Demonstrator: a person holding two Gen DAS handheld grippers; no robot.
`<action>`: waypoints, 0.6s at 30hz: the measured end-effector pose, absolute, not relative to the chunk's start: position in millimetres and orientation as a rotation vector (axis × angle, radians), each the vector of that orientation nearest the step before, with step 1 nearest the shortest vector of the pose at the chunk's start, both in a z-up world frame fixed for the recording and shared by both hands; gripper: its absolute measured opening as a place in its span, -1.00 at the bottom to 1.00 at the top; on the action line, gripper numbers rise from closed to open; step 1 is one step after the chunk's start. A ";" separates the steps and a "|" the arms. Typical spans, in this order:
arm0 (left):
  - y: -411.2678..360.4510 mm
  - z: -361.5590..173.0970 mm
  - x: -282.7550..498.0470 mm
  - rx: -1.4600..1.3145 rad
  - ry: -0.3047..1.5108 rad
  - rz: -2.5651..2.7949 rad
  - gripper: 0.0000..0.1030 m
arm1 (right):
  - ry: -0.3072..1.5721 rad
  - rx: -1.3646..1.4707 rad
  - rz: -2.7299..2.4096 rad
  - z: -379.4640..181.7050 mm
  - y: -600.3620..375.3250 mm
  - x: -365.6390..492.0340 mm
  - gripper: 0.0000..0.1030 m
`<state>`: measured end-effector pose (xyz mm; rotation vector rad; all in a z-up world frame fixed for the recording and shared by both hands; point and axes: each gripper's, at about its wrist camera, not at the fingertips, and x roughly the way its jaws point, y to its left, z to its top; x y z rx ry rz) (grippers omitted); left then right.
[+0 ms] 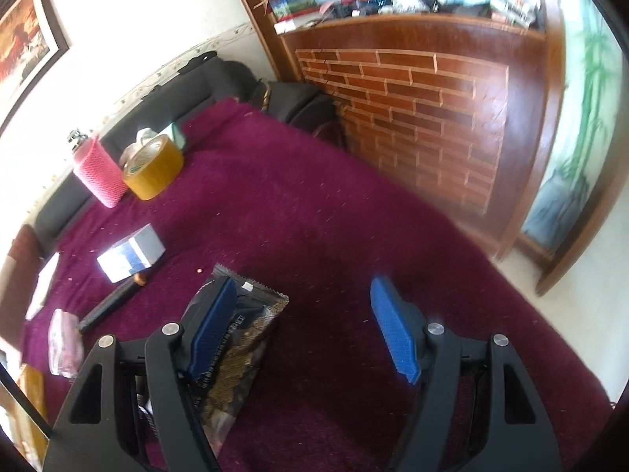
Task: Organize objects
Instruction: 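Grasp a small red-labelled white bottle with the left gripper while the right gripper grasps the orange-capped glue bottle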
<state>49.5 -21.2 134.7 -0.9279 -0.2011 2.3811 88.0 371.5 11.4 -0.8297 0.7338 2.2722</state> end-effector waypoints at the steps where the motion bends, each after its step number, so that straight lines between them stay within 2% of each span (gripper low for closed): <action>1: -30.0 134.0 51.9 -0.924 -0.218 2.390 -0.43 | 0.709 -0.823 2.267 12.5 369.6 89.9 0.37; 4: -47.5 127.5 55.9 -0.929 -0.236 2.409 -0.43 | 0.652 -0.754 2.286 23.9 359.9 101.7 0.37; 9: -56.7 113.7 64.5 -0.935 -0.158 2.451 -0.43 | 0.641 -0.736 2.415 62.5 321.8 122.9 0.38; 13: -63.6 96.0 64.4 -0.973 -0.178 2.424 -0.43 | 0.714 -1.108 2.627 70.8 284.2 81.5 0.38; 18: -82.5 84.2 66.6 -0.996 -0.220 2.418 -0.44 | 0.988 -1.565 2.667 35.7 240.4 27.3 0.38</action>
